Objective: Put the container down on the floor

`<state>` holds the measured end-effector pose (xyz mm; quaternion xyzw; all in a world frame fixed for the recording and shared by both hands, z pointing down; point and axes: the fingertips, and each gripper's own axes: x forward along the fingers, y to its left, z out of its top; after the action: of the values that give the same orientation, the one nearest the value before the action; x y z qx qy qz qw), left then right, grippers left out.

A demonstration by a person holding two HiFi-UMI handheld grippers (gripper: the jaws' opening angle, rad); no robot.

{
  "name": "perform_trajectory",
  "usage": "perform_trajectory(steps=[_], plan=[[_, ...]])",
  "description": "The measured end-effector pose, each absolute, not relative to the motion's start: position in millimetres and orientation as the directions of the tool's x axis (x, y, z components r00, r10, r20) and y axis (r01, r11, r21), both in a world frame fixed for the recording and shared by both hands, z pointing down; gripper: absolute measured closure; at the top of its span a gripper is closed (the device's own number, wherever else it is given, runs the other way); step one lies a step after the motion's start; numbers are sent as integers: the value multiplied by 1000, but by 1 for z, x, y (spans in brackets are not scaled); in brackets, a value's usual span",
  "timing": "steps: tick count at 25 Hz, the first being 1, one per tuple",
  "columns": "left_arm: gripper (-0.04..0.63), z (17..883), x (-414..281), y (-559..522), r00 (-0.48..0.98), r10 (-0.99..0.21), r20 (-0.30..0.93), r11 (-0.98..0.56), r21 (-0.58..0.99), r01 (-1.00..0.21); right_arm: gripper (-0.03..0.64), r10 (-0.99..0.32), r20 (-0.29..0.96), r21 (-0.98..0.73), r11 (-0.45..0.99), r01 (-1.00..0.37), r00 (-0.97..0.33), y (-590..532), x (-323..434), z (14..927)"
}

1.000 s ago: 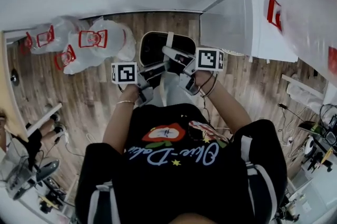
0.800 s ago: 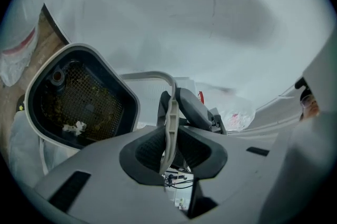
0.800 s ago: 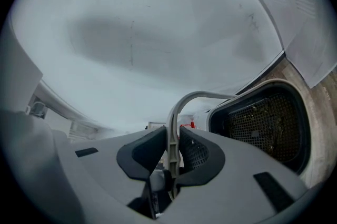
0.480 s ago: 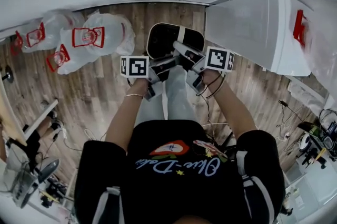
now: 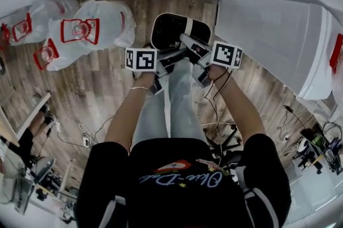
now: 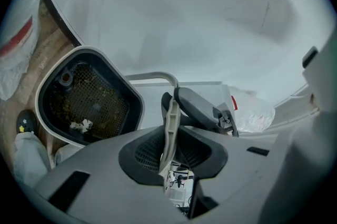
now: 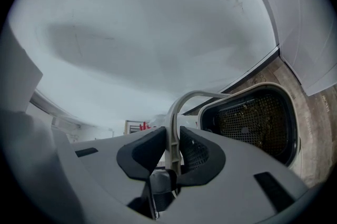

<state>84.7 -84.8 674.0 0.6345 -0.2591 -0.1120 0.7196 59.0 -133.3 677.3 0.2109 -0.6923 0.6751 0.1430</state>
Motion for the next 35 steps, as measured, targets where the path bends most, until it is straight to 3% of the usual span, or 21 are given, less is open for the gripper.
perform_trajectory(steps=[8,35], plan=[[520,771,68,-85,821,-505,265,222,960,-173,548,-62,539,-842,-3,-540,-840,-133,42,776],[520,872,76,-72,807,-495,323,307,934,-185,543,10,665,-747,8,-665,-747,-118,51,877]])
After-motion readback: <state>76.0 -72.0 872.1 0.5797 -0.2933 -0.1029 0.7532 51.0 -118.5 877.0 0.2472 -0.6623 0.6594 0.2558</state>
